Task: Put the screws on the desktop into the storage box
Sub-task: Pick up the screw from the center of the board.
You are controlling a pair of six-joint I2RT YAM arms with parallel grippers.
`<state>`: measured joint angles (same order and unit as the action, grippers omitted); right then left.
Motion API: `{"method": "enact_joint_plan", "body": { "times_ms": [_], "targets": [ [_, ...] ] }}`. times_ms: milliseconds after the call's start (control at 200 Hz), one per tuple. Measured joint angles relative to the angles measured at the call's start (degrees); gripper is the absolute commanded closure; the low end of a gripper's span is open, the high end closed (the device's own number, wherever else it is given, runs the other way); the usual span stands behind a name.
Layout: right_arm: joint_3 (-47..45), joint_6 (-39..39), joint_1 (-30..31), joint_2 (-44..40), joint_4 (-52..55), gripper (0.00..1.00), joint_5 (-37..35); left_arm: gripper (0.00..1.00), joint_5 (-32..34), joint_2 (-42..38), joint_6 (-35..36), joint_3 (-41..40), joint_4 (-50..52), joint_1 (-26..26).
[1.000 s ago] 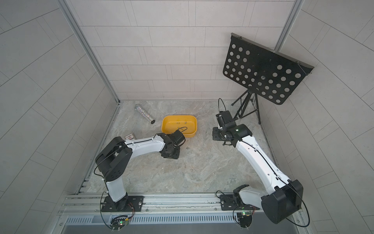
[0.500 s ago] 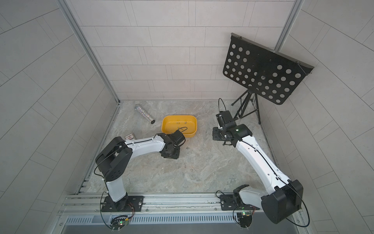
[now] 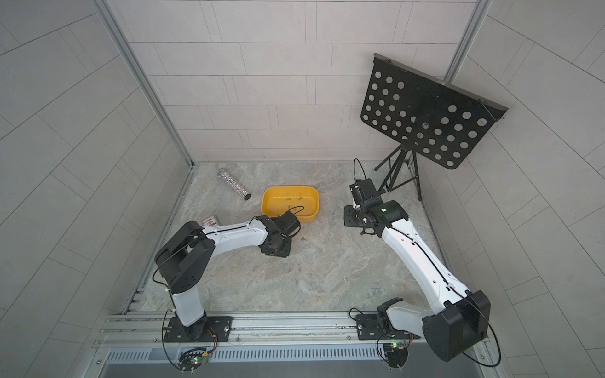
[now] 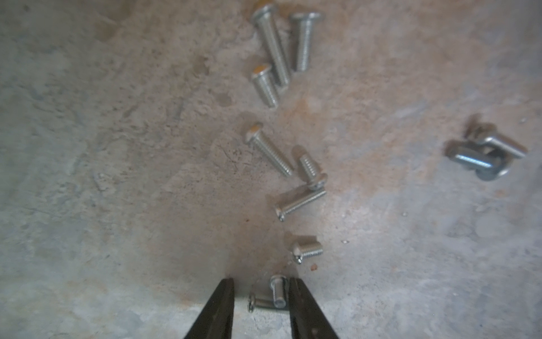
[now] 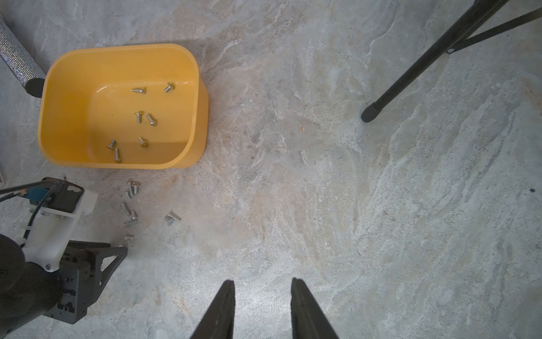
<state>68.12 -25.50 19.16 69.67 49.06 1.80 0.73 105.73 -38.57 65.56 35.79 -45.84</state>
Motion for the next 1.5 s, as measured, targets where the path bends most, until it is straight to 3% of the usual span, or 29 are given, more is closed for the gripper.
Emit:
{"method": "enact_joint_plan", "body": {
  "times_ms": [450,915,1501],
  "targets": [
    [-0.68,-0.02,0.00,0.00,-0.02,0.63,0.68,0.60,0.17,-2.51,-0.87,-3.32,-0.50,-0.37],
    [-0.76,-0.02,0.00,0.00,-0.63,0.63,1.38,0.68,0.44,-3.26,-1.11,-4.20,0.02,-0.48],
    [-1.46,-0.04,0.00,0.00,-1.11,0.63,1.86,0.65,-0.55,-5.16,-1.97,-6.36,1.51,-3.50]
  ]
}}
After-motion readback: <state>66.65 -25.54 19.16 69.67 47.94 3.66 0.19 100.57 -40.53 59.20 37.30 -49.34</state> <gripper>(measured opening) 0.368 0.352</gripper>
